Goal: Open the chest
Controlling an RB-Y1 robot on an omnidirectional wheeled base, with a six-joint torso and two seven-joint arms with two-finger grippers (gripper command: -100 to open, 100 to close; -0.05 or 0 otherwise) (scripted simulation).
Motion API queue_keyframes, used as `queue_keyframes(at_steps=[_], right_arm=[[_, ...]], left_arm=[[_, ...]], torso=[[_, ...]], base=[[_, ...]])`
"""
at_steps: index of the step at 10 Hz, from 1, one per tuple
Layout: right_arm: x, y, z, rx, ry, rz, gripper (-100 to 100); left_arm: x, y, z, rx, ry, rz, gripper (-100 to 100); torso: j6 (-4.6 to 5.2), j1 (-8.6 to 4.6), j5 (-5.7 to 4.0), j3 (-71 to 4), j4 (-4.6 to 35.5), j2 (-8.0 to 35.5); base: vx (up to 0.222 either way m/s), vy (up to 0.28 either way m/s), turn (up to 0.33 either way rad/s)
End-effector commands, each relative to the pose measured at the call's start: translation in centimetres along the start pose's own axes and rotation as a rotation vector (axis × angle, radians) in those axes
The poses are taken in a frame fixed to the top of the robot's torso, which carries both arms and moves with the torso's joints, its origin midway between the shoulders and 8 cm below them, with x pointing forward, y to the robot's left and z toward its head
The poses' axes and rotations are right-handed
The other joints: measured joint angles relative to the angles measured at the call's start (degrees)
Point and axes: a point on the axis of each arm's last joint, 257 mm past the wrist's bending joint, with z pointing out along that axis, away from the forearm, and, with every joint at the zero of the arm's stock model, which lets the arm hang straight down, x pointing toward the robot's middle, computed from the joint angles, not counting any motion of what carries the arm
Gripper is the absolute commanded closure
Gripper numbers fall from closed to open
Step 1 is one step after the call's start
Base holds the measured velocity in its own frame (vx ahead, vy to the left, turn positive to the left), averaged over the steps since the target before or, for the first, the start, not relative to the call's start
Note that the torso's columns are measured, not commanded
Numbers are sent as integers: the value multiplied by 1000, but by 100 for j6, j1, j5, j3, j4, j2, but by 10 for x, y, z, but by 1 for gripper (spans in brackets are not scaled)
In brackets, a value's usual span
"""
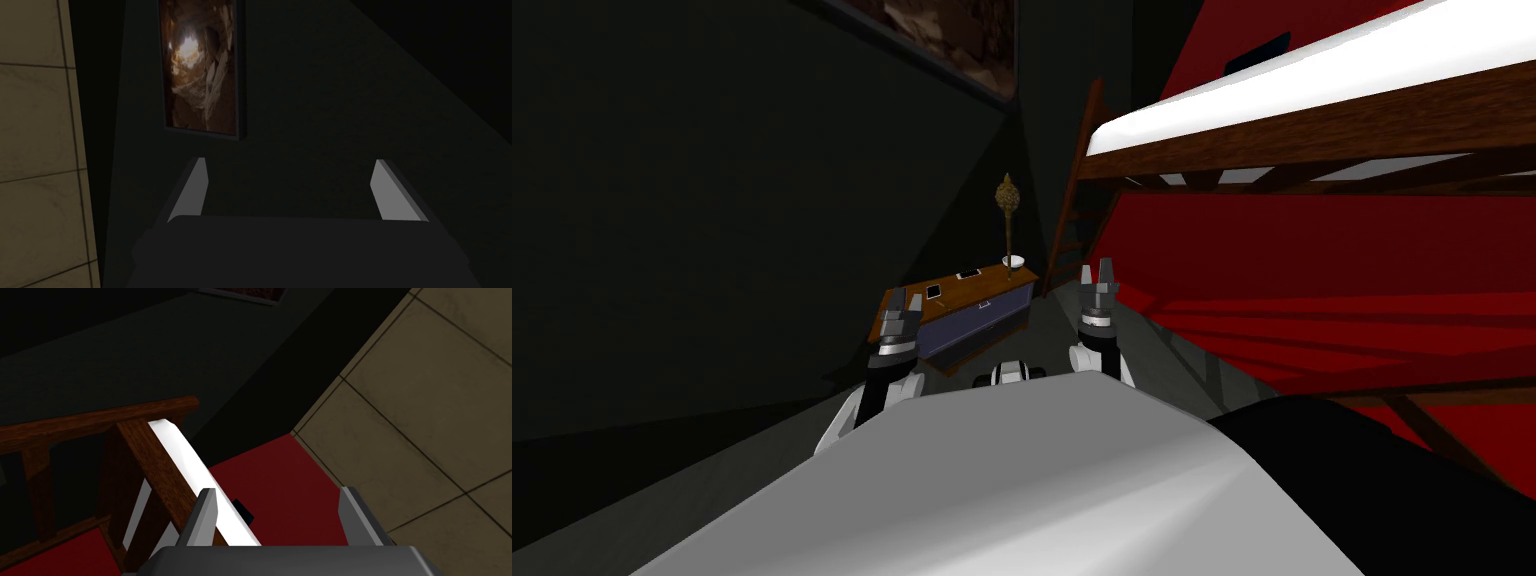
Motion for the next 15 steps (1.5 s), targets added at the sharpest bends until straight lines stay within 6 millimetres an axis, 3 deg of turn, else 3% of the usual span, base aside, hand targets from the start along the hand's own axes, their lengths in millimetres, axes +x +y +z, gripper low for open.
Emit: queue_keyframes(at_steps=[1,15], right_arm=[[0,0,0,0,0,0,0],[0,0,0,0,0,0,0]], left_arm=[[-1,18,-6,-9,3,4,-100],[-9,101,-55,-115,-14,12,-100]], torso=[[-1,0,1,2,1,1],[0,-8,-2,-4,-2,-7]], base=[[71,-52,57],[59,-50,33]])
